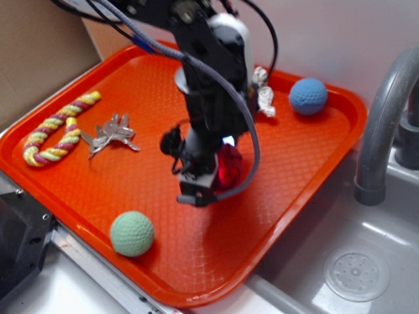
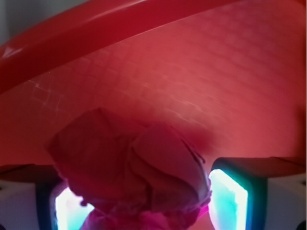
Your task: Grab the red paper.
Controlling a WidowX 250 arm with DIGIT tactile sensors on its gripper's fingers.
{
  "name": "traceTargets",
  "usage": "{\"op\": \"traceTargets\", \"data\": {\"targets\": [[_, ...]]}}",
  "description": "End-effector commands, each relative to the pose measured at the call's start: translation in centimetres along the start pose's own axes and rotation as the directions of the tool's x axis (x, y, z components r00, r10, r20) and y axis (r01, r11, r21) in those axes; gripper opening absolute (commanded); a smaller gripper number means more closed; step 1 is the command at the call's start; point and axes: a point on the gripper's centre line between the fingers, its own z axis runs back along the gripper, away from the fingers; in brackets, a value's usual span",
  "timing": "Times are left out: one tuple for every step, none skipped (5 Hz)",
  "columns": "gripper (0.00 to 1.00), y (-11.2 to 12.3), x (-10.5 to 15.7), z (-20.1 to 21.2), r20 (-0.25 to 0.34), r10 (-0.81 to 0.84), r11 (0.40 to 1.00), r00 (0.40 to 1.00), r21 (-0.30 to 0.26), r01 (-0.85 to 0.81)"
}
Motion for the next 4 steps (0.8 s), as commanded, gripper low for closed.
{"op": "traceTargets", "data": {"targets": [[0.00, 2.1, -5.2, 6.7, 0.022, 0.406, 0.898, 0.913, 0.173, -0.404], [0.00, 2.9, -7.5, 8.0, 0.012, 0.620, 0.771, 0.784, 0.177, -0.612], [0.00, 3.0, -9.7, 9.2, 0.014, 0.799, 0.598, 0.602, 0.095, -0.796], [0.00, 3.2, -9.8, 8.9, 0.001, 0.924, 0.382, 0.383, 0.059, -0.922]]}}
